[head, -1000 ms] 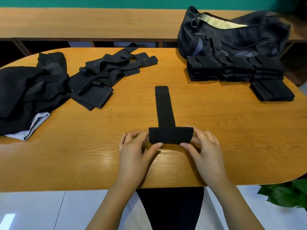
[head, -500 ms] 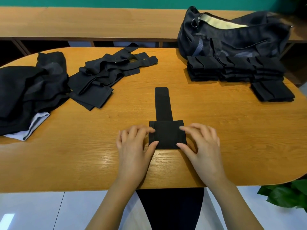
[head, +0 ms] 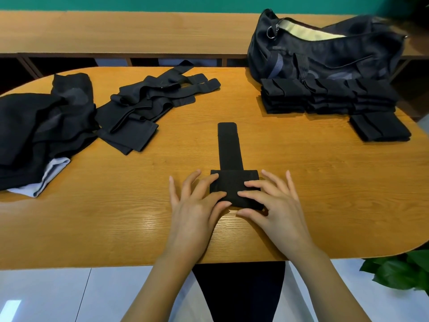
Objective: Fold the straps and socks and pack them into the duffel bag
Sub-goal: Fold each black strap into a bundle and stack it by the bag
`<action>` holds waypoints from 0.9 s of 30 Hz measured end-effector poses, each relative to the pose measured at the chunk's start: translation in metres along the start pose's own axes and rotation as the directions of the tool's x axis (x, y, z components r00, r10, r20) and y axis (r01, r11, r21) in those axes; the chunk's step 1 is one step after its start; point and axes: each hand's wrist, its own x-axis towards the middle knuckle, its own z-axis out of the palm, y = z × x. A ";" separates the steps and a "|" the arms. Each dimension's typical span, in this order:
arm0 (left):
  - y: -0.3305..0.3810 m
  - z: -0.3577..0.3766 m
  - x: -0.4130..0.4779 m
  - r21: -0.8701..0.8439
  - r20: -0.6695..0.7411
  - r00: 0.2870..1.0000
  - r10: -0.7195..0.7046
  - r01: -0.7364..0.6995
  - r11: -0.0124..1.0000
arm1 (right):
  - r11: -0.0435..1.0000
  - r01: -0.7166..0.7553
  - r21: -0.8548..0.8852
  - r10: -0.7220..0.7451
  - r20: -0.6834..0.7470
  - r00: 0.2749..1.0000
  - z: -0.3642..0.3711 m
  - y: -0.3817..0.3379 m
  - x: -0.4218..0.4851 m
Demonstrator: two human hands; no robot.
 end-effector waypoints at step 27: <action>0.003 -0.004 -0.002 -0.272 0.058 0.983 -0.172 0.181 0.945 | 0.976 -0.078 0.203 0.085 -0.024 0.996 0.002 -0.004 -0.002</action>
